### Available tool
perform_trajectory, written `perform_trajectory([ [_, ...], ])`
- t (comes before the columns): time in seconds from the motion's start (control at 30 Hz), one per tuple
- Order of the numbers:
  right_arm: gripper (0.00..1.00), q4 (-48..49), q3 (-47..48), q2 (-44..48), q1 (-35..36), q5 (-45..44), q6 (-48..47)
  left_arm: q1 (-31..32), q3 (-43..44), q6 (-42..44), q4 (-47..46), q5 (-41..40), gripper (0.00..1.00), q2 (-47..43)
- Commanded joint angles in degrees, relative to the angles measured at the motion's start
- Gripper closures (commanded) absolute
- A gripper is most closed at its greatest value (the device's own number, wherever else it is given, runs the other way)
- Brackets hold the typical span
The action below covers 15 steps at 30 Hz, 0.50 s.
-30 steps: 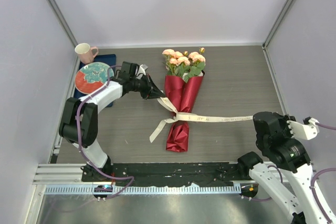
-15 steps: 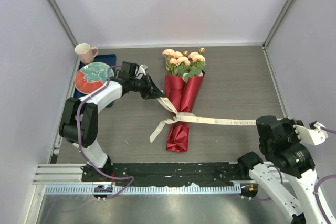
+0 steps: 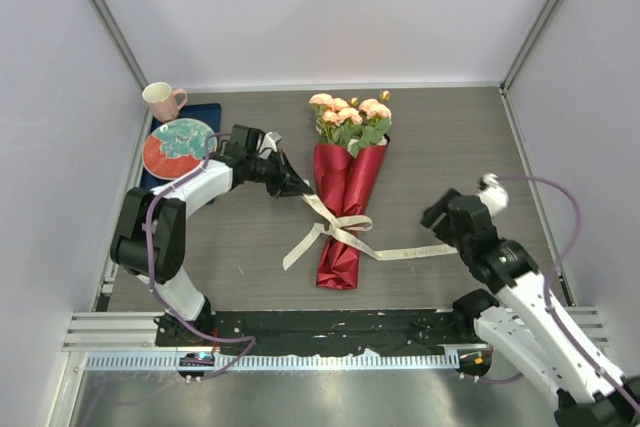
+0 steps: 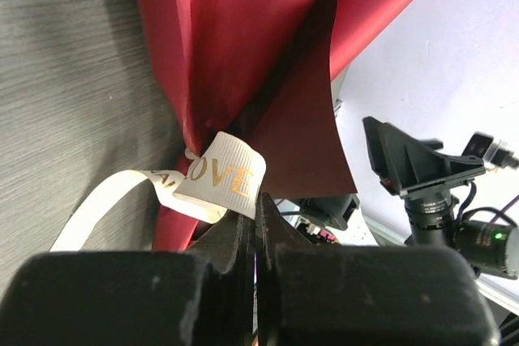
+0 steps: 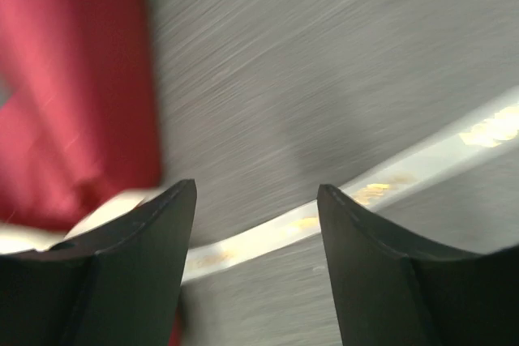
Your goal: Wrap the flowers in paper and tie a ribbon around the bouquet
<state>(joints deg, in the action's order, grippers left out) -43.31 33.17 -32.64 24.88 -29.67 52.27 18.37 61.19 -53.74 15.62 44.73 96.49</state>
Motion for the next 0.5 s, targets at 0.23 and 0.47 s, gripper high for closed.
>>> perform_trajectory([
  [0.23,0.30,35.66,4.45,-25.18,14.57,46.81,-30.99,0.09,1.30,3.11,3.71,1.59,1.00,-4.82],
  [0.47,0.28,38.82,3.40,-29.84,18.44,46.55,-35.47,0.17,1.92,3.55,4.95,1.59,1.00,-5.08],
])
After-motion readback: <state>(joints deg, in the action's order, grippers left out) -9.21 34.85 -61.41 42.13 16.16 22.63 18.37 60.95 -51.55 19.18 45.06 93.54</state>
